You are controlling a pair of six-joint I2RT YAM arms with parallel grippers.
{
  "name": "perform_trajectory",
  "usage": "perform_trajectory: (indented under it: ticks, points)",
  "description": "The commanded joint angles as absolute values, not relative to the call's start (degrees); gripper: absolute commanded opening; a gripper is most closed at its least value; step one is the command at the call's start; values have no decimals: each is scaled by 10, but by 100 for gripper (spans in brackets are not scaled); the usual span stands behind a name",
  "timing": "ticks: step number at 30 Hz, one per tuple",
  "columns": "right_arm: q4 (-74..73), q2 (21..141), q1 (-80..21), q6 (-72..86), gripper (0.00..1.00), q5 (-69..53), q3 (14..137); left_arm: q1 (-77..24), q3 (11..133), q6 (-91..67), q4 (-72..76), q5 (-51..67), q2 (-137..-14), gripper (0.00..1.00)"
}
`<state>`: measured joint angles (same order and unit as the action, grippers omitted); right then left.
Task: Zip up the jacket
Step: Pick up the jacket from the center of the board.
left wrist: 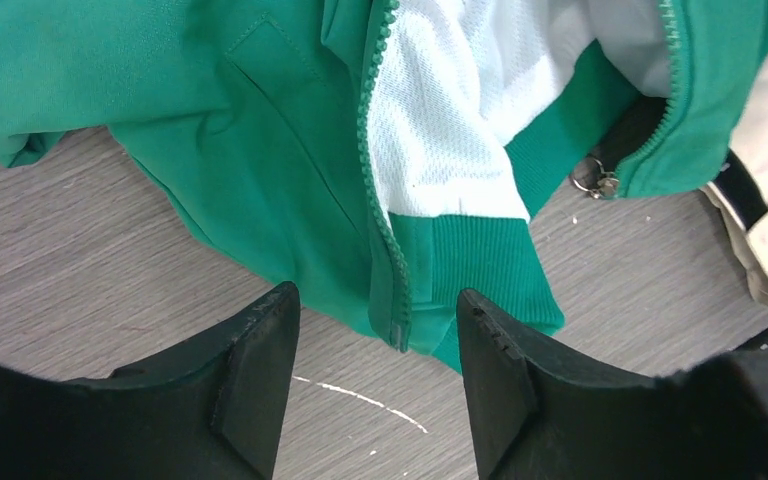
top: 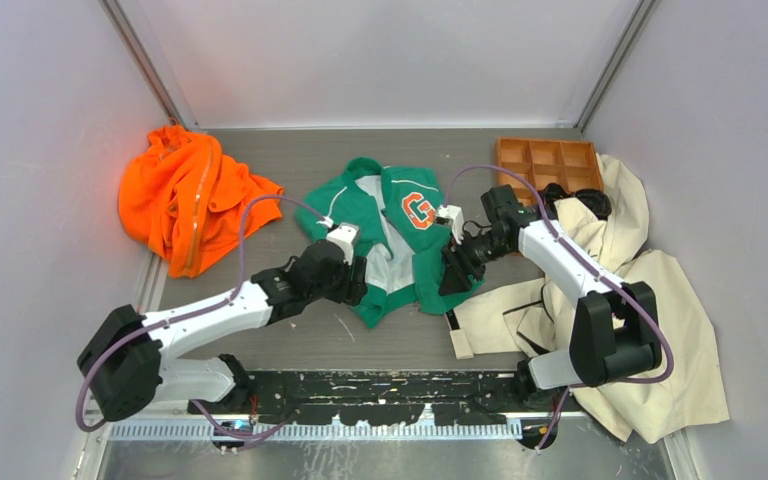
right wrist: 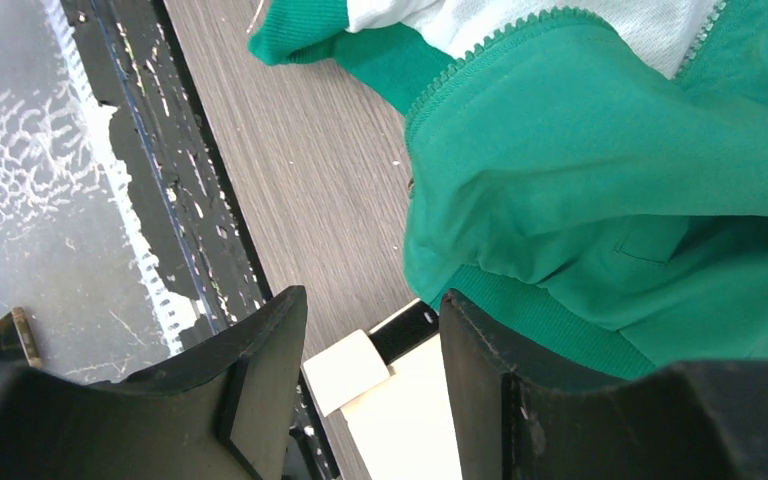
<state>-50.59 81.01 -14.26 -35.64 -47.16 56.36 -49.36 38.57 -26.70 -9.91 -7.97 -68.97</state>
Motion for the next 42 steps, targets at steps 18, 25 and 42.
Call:
perform_trajectory:
  ticks: [18,25,42]
  points:
    - [-415,797,-234,-175,57,-486,633,-490,394,-282,-36,-84,-764,24]
    - [-366,856,-277,-17,57,-471,688,-490,350,-269,41,-67,-720,1]
    - [-158,893,-336,381,100,-319,668,-491,306,-244,100,-20,-641,0]
